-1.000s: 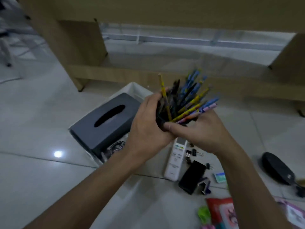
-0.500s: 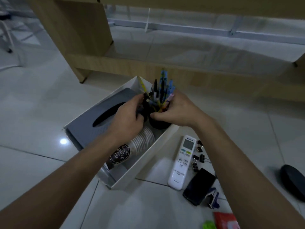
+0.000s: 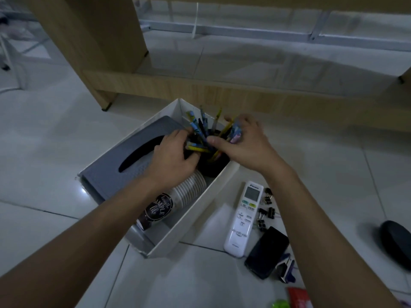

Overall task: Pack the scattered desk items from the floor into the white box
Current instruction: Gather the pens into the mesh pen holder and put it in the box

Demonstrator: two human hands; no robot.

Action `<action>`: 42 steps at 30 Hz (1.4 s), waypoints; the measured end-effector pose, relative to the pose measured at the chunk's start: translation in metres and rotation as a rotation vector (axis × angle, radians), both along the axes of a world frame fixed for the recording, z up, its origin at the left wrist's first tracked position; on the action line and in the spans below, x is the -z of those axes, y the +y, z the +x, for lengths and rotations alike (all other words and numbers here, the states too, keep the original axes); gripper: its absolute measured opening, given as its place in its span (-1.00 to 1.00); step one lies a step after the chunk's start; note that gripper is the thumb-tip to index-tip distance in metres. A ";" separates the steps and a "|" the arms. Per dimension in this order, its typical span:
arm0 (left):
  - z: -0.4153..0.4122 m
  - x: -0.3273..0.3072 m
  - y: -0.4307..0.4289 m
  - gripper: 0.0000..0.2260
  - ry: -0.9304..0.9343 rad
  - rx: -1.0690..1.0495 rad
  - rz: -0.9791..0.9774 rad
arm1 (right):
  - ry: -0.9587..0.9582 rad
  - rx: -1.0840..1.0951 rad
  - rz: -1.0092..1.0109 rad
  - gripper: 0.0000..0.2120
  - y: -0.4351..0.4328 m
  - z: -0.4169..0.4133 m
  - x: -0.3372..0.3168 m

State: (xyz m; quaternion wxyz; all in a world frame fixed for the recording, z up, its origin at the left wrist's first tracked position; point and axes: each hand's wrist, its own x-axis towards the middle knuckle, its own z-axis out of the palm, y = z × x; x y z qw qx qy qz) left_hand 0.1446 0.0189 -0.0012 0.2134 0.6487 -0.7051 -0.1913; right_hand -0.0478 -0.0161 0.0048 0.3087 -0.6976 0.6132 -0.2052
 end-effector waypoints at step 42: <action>-0.011 0.000 -0.008 -0.27 -0.026 0.248 -0.091 | -0.443 0.009 -0.001 -0.37 0.019 -0.020 0.021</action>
